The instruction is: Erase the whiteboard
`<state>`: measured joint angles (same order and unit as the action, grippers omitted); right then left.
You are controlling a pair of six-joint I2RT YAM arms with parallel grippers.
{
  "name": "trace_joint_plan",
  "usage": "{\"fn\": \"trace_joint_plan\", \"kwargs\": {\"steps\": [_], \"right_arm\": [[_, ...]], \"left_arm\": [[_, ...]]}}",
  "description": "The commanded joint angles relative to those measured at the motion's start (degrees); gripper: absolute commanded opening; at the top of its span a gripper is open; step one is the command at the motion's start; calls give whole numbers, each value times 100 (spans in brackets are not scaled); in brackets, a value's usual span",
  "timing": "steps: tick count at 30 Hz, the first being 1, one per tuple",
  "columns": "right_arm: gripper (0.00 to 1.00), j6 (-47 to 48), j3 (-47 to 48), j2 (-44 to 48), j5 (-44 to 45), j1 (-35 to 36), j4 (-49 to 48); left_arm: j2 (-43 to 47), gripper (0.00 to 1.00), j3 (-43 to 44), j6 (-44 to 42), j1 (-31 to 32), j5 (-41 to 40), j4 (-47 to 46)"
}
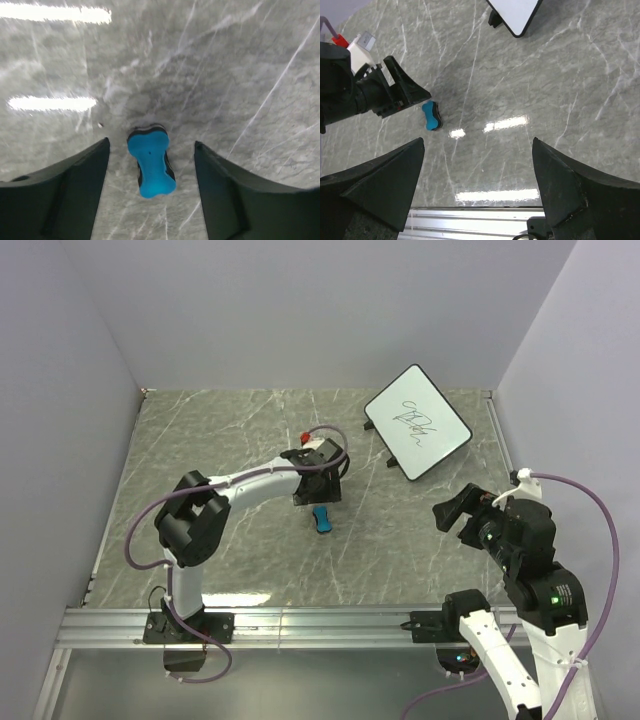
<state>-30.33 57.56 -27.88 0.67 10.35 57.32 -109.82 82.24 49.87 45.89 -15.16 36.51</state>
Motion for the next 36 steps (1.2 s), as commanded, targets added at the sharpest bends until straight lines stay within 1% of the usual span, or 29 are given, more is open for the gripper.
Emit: {"fn": "trace_joint_plan", "kwargs": {"steps": [1, 3, 6, 9, 12, 17, 20, 21, 23, 24, 25, 26, 28, 30, 31, 32, 33, 34, 36], "right_arm": [[95, 158, 177, -25, 109, 2, 16], [95, 194, 177, -25, 100, 2, 25], [95, 238, 194, -7, 135, 11, 69], [95, 290, 221, 19, 206, 11, 121], [95, 334, 229, 63, 215, 2, 174], [95, 369, 256, 107, 311, 11, 236], [95, 370, 273, 107, 320, -6, 245], [95, 378, 273, 107, 329, 2, 236], [95, 378, 282, 64, 338, 11, 210], [95, 404, 291, 28, 346, -6, 157], [95, 422, 343, 2, 364, 2, 122], [95, 448, 387, -155, 399, 11, 87], [96, 449, 606, -419, 609, 2, 60], [96, 414, 817, -1103, 689, 11, 60], [96, 387, 1097, -1393, 707, -33, 86], [95, 352, 1273, -2031, 637, -94, 95], [95, 317, 1615, -2342, 471, -173, 17], [94, 265, 1792, -2919, 165, -348, -45], [94, 176, 2117, -3459, -214, -586, -386]], "left_arm": [[-66, 75, -67, 260, 209, -180, 75], [-83, 78, -76, 357, 236, -172, 163], [-75, 78, -137, 533, 306, -119, 243], [-109, 76, -269, 594, 377, -163, 233], [-312, 75, -164, 603, 368, -172, 261], [-452, 68, -155, 568, 377, -119, 128], [-514, 52, -111, 542, 377, -93, 67], [-523, 38, -111, 542, 377, -58, 58], [-532, 23, -111, 533, 377, -22, 49], [-532, 10, -103, 515, 377, -5, 49], [-523, 3, -111, 515, 377, 4, 58], [-497, 0, -120, 498, 377, 30, 40], [-409, 0, -181, 454, 377, 118, -4], [-304, 0, -260, 358, 368, 232, -170], [-173, 0, -252, 279, 377, 302, -223], [-119, 0, -226, 147, 377, 399, -250], [-58, 0, -130, 94, 377, 434, -241], [47, 0, -68, -72, 377, 452, -241], [127, 0, 151, -257, 368, 470, -206]]}}
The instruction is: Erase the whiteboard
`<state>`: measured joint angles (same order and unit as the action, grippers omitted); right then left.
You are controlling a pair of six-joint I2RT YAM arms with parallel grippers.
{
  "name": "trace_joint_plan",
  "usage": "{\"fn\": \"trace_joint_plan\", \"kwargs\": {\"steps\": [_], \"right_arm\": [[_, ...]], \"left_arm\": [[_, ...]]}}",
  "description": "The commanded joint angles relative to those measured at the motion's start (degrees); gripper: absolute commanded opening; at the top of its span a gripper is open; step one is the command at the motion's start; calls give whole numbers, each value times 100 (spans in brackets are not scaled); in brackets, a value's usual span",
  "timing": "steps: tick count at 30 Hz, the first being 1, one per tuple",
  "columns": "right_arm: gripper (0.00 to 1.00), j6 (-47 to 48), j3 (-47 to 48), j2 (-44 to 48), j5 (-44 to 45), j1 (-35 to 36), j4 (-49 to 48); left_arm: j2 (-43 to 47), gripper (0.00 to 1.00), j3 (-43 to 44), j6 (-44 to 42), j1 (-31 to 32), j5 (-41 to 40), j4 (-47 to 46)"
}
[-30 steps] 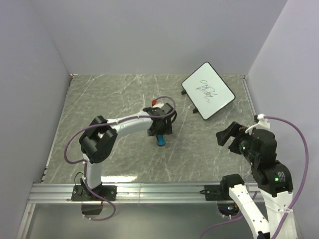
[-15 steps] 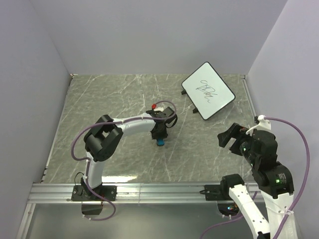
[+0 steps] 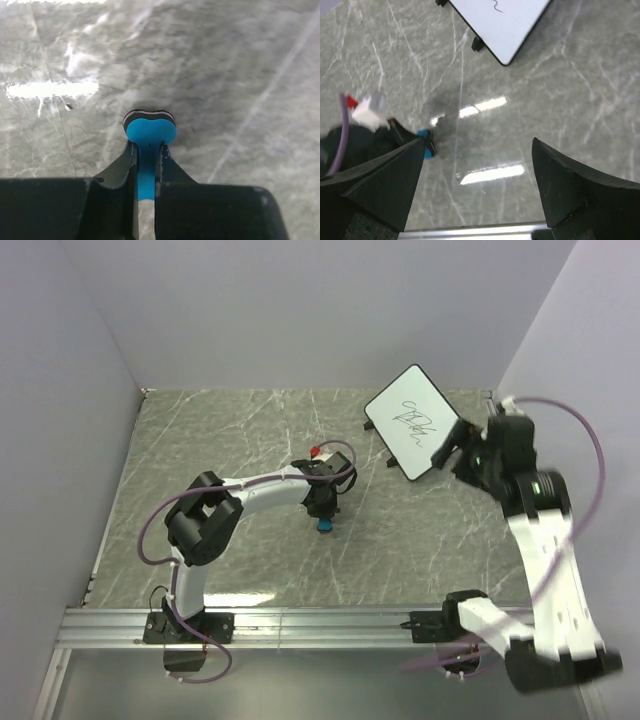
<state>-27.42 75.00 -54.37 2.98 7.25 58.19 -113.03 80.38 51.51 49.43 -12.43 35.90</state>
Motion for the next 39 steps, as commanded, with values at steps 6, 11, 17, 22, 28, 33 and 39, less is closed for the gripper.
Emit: {"fn": "trace_joint_plan", "kwargs": {"steps": [6, 11, 17, 22, 28, 33, 39], "right_arm": [[93, 8, 2461, -3138, -677, -943, -608], [92, 202, 4152, -4894, -307, -1172, -397], [91, 211, 4883, -5855, -605, -1436, -624], [91, 255, 5296, -6392, -895, -1577, -993], [91, 219, 5340, -6814, -1203, -1779, -1688], [90, 88, 4843, -6982, -1634, -1797, -2126], [89, -53, 3682, -6552, -1933, -1753, -2673]], "left_arm": [[581, 0, 847, -1142, -39, 557, -13], [765, 0, 944, -1468, -188, 1031, -215], [598, 0, 1445, -1722, -337, 1549, -22], [791, 0, 1551, -1899, -521, 1840, 110], [1002, 0, 1446, -1951, -610, 2042, 206], [1029, 0, 1375, -1995, -662, 2104, 233], [932, 0, 1410, -2057, -838, 2271, 84]]}}
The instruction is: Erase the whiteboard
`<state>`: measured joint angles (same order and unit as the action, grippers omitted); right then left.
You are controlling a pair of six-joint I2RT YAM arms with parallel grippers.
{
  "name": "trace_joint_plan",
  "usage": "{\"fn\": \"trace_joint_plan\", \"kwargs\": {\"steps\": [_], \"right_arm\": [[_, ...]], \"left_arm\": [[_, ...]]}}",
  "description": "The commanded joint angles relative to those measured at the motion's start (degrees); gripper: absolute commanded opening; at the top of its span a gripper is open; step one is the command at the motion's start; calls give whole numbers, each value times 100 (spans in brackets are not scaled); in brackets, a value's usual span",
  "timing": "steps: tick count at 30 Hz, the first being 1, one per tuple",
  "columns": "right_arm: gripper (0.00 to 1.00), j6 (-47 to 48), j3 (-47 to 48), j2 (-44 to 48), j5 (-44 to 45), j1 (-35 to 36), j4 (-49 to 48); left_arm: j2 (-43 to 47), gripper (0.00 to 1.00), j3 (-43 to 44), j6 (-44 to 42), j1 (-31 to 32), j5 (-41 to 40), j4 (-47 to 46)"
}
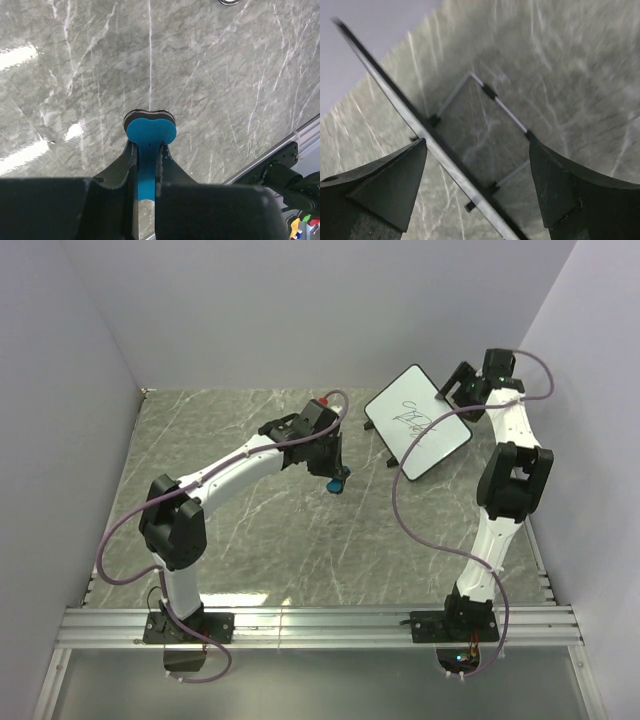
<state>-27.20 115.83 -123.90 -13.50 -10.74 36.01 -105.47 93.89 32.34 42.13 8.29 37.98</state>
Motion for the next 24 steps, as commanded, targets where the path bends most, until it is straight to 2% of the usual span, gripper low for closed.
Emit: {"fn": "trace_joint_plan", "kwargs": {"steps": [1, 12, 15, 17, 22, 24], "right_arm": [[89, -75, -525, 514, -346, 63, -602], [83, -101, -1694, 1323, -355, 186, -832], [76, -136, -2002, 1666, -382, 239, -850], [67, -198, -2256, 1860, -434, 257, -868], [49, -119, -2539, 1878, -426, 345, -789], [47, -40, -2644, 1852, -347, 397, -727]], "left_arm": [[132, 0, 68, -157, -152, 234, -159], [-482, 0, 683, -289, -284, 559, -326], [-772, 0, 1034, -324, -337, 612, -379], [-957, 0, 1411, -325, -354, 603, -396], [-1774, 0, 2141, -193, -407, 822, -554], [-2142, 0, 2572, -105, -433, 893, -651]]}}
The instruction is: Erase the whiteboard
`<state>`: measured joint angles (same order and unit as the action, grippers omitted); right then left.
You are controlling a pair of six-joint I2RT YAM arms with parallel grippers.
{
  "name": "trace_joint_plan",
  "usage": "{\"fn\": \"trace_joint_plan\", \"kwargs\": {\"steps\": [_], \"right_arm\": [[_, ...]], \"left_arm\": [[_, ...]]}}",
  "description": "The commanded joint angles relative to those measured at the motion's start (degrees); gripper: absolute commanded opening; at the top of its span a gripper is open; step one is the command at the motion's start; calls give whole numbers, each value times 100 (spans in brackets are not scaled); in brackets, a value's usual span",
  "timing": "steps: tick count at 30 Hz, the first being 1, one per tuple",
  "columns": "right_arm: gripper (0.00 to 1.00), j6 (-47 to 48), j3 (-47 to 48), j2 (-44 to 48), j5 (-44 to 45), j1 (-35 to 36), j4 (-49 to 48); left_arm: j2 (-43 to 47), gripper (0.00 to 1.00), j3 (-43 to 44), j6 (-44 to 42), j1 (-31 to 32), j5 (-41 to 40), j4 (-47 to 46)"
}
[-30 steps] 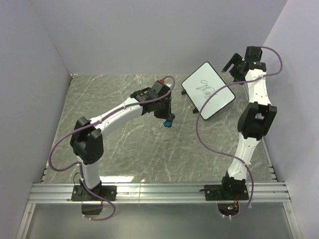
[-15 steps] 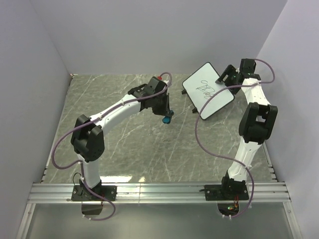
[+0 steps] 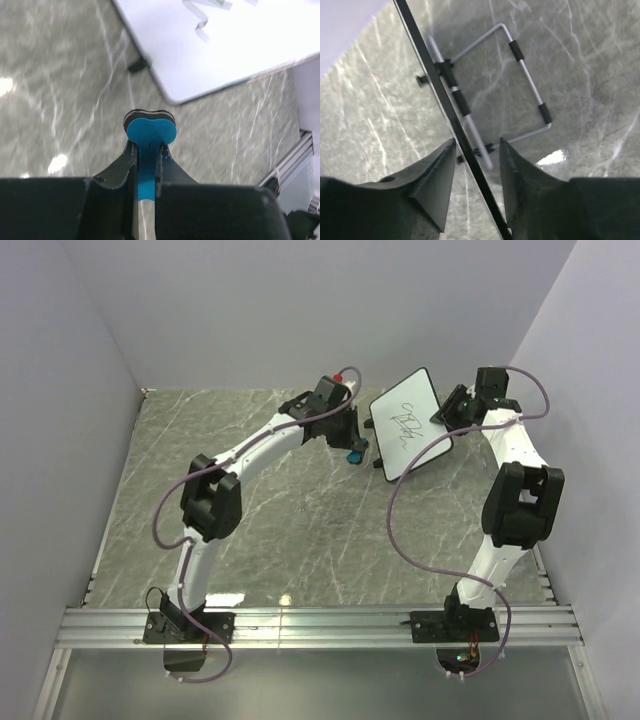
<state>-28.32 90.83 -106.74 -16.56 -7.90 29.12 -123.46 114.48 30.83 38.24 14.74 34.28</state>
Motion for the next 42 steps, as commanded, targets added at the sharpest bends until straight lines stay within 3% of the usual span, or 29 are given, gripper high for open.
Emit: {"fn": "trace_joint_plan", "kwargs": {"steps": [1, 3, 6, 10, 21, 25, 29, 36, 42], "right_arm": [[42, 115, -196, 127, -41, 148, -38], [37, 133, -355, 171, -32, 184, -38], [14, 186, -557, 223, -6, 306, -4], [0, 326, -689, 311, 47, 456, 172], [0, 538, -1673, 944, 294, 693, 164], [0, 634, -1980, 997, 22, 764, 199], [0, 818, -2174, 892, -488, 1334, 33], [0, 951, -1517, 198, -1119, 1800, 5], [0, 784, -1217, -198, -1561, 1977, 32]], "left_arm": [[-433, 0, 619, 98, -71, 327, -360], [-652, 0, 769, 230, -123, 441, -614], [-942, 0, 1006, 257, -132, 547, -834], [-952, 0, 770, 336, -124, 512, -1476], [-1241, 0, 646, 354, -229, 565, -1785], [-1190, 0, 462, 389, -387, 591, -1820], [-821, 0, -21, 441, -624, 600, -2021], [-241, 0, -724, 433, -853, 539, -2048], [-99, 0, -743, 441, -862, 635, -2083]]}}
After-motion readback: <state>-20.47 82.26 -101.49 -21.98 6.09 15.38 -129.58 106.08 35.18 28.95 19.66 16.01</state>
